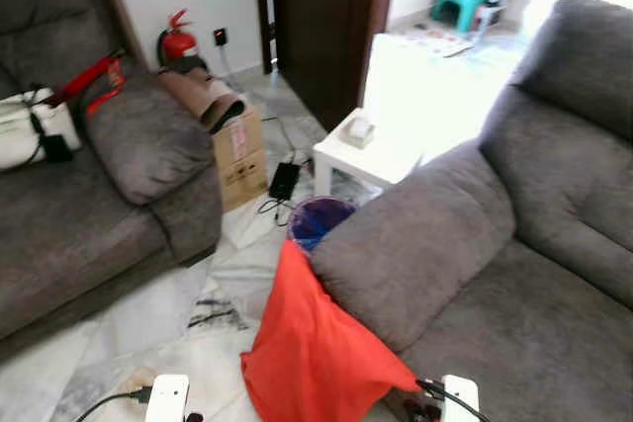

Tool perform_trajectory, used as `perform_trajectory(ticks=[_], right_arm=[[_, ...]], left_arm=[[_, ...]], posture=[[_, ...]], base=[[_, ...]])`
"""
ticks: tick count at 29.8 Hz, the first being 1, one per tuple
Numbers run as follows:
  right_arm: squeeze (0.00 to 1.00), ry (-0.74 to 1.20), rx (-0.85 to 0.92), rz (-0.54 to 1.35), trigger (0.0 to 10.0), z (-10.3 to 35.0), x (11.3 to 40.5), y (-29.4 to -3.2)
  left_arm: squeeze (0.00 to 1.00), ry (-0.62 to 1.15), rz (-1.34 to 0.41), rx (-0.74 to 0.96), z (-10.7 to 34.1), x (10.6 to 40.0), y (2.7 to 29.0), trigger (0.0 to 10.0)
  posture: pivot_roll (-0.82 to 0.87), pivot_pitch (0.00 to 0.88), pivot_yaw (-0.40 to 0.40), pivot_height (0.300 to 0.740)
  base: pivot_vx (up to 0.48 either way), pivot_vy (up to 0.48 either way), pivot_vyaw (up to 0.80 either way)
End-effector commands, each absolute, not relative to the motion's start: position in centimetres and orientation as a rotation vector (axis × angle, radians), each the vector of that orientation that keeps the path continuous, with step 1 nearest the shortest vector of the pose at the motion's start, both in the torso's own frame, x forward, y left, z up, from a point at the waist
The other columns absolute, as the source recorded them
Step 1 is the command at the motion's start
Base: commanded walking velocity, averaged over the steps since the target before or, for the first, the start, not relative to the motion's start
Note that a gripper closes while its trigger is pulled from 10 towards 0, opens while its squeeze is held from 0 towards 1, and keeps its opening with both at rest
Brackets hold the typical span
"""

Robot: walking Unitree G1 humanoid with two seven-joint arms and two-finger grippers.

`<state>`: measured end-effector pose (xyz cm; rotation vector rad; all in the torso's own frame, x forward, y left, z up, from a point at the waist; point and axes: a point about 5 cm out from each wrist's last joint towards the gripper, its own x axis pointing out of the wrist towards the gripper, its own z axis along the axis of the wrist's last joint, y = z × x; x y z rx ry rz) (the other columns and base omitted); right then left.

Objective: Move the pillow to the sofa from floor

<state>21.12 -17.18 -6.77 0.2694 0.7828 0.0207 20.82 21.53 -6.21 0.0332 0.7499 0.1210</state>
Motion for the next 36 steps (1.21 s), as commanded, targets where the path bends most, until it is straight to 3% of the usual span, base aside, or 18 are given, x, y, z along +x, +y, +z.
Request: perform_trajectory(ticks=[1, 5, 11, 16, 19, 25, 26, 36], right_arm=[[0.00, 0.755, 0.276, 0.028, 10.0, -6.5, 21.4, -17.3], [0.00, 0.653, 0.209, 0.079, 10.0, -5.1, 23.3, -17.0], [0.00, 0.458, 0.214, 0.176, 10.0, -2.7, 25.6, -16.1], [0.00, 0.245, 0.263, 0.147, 10.0, 0.0, 27.5, -16.5], [0.00, 0.160, 0.257, 0.146, 10.0, 1.2, 27.9, -16.4], [0.00, 0.078, 0.271, 0.163, 10.0, 2.5, 28.3, -15.9], [1.00, 0.071, 0.277, 0.166, 10.0, 2.6, 28.5, -15.9], [1.00, 0.065, 0.269, 0.159, 10.0, 3.0, 28.6, -16.3]], left_arm=[[0.00, 0.697, 0.157, 0.023, -5.5, 21.5, 22.4, 10.0], [0.00, 0.506, 0.123, 0.096, -2.6, 24.6, 23.1, 10.0], [0.00, 0.252, 0.031, 0.150, 1.0, 26.9, 22.5, 10.0], [0.00, 0.114, -0.081, 0.201, 2.0, 25.4, 20.8, 10.0], [0.00, 0.071, -0.056, 0.251, 2.7, 24.5, 21.0, 10.0], [0.00, -0.020, 0.072, 0.158, 4.9, 24.2, 21.6, 10.0], [0.00, -0.020, 0.065, 0.157, 5.0, 24.4, 21.4, 10.0], [0.00, -0.023, 0.024, 0.167, 5.9, 25.0, 20.8, 10.0]], posture=[[0.07, 0.110, 0.003, 0.740], [0.07, 0.121, 0.013, 0.740], [0.07, 0.134, 0.020, 0.740], [0.06, 0.143, 0.023, 0.740], [0.06, 0.137, 0.016, 0.740], [0.08, 0.134, -0.004, 0.740], [0.08, 0.130, -0.006, 0.740], [0.06, 0.121, 0.000, 0.740]], base=[[0.000, 0.000, 0.00], [0.000, 0.000, 0.00], [0.000, 0.000, 0.00], [0.000, 0.000, 0.00], [0.000, 0.000, 0.00], [0.000, 0.000, 0.00], [0.000, 0.000, 0.00], [0.000, 0.000, 0.00]])
